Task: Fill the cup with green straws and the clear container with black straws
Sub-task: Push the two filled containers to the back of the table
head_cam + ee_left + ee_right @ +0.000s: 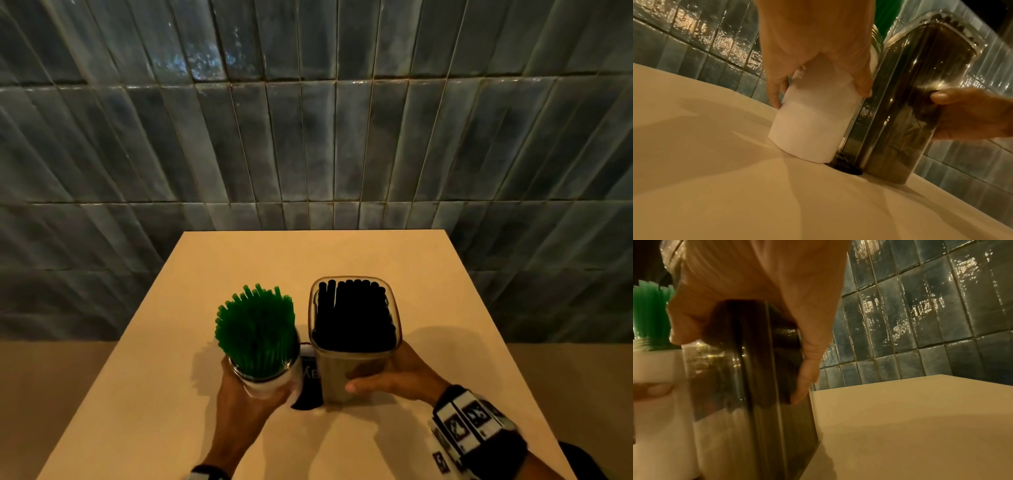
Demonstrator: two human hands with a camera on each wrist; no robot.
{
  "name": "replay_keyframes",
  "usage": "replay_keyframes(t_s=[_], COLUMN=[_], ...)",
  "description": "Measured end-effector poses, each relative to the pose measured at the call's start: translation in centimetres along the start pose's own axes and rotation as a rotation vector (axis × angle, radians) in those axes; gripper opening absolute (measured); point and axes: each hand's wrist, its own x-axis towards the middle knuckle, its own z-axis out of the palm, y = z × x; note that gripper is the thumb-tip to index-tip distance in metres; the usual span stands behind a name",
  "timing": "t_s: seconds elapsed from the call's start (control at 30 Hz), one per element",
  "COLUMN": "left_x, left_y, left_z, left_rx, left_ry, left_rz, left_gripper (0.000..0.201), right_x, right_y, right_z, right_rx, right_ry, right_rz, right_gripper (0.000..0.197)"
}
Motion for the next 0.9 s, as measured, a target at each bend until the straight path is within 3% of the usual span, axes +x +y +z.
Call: replay_keyframes(t_s=[0.17, 0.23, 0.37, 0.47, 0.63, 0.83, 0.9], left_x=[-0.1, 0.4, 3.3, 8.0, 18.1, 30.3, 33.3], left_y=[-0.6, -0.8, 0.3, 0.4, 0.0, -1.2, -1.5], left_z=[-0.5, -0.9, -2.3, -4.3, -6.4, -5.7, -4.9], left_rx=[0.127, 0.067, -0.041, -0.063, -0.066, 0.059, 0.076], left_ry=[0.062, 0.085, 0.102, 0.073, 0.021, 0.081, 0.067], left_rz=[-0.029, -0.045, -0.064, -0.015, 0.019, 0.085, 0.088], left_gripper=[0.123, 0.126, 0.112, 0.101, 0.094, 0.104, 0.102], right_x=[-0.2, 0.0, 2.8, 7.4, 17.2, 25.9, 28.4], right_y=[-0.3, -0.3, -1.6, -3.9, -7.4, -10.7, -11.2], right_z=[-0.1, 0.0, 0.5, 1.1, 0.9, 0.2, -0.4], right_rx=[-0.032, -0.014, -0.012, -0.062, -0.186, -0.164, -0.151], right_ry=[0.013, 0.003, -0.007, -0.017, 0.040, 0.142, 0.156], right_rz=[-0.001, 0.006, -0.026, -0.049, -0.042, 0.032, 0.044], right_gripper=[0.092, 0.091, 0.091, 0.093, 0.119, 0.095, 0.097])
